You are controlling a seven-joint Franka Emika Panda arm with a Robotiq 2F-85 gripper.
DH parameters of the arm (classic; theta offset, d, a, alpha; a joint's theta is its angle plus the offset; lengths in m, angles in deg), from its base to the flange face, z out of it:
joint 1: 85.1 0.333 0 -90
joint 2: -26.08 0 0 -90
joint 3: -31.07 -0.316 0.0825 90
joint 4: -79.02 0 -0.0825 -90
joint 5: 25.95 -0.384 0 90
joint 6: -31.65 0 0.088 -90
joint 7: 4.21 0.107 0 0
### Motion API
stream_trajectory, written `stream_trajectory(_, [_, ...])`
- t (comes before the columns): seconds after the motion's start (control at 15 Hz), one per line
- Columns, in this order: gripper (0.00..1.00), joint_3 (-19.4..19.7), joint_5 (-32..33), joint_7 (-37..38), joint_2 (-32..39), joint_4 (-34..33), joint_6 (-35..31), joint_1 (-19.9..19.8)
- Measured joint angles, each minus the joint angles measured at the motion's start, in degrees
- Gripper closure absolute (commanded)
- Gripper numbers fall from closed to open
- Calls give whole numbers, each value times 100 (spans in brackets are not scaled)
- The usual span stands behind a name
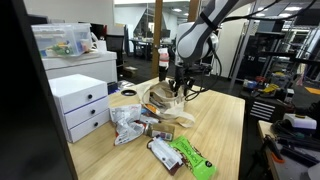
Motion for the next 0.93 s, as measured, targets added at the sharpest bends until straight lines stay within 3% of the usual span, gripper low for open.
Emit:
stream_trajectory(0.2, [95,179,163,39,29,0,-48,3])
stream_trajectory(0.33, [100,244,215,59,31,0,-78,3])
stream_trajectory(0.4, [64,253,220,59,30,0,-98,5])
stream_trajectory(0.53, [67,251,220,78,29,-2,-134,28])
stream_trajectory(0.93, [27,210,220,107,-158,-5,-234,141])
